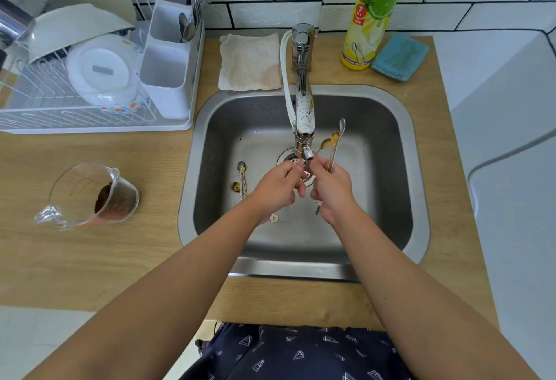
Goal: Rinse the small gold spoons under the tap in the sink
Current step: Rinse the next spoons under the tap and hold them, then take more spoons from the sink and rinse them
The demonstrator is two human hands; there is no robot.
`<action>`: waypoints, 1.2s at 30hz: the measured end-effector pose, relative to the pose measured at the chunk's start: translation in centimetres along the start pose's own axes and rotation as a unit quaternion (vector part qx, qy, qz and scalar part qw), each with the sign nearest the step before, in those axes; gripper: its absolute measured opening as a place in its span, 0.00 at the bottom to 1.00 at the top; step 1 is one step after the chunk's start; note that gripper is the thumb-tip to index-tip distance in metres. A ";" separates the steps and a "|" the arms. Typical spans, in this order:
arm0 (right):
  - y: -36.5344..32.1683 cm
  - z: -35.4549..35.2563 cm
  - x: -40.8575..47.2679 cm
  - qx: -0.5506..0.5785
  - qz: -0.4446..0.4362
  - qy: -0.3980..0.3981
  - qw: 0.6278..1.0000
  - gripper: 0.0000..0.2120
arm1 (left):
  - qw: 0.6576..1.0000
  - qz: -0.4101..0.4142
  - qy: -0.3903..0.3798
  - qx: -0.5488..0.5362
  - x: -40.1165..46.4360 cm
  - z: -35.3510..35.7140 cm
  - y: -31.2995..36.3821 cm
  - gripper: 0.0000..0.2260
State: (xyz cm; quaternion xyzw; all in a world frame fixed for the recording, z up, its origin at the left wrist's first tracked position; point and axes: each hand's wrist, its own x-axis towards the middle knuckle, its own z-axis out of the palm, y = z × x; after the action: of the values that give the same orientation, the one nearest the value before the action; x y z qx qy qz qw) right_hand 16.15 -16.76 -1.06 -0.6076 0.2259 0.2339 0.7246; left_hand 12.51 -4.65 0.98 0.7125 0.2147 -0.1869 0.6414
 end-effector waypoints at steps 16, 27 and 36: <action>-0.6 -0.3 1.0 0.131 0.039 -0.056 0.989 0.26 | 0.994 -0.021 -0.047 0.098 -0.8 0.4 -2.9 0.19; 0.1 -2.9 2.5 0.172 0.038 -0.038 0.984 0.19 | 0.879 -0.150 0.172 0.419 3.4 -7.1 -9.6 0.07; 0.8 -3.4 2.9 0.163 0.068 -0.042 0.983 0.18 | 0.868 -0.163 0.179 0.434 4.2 -7.5 -9.0 0.10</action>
State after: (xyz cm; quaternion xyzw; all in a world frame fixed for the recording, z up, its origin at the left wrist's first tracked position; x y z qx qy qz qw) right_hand 17.77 -19.82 -3.97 -0.4546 0.2708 0.2678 0.8052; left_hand 11.02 3.86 -8.03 0.8950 0.3363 -0.2325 0.1786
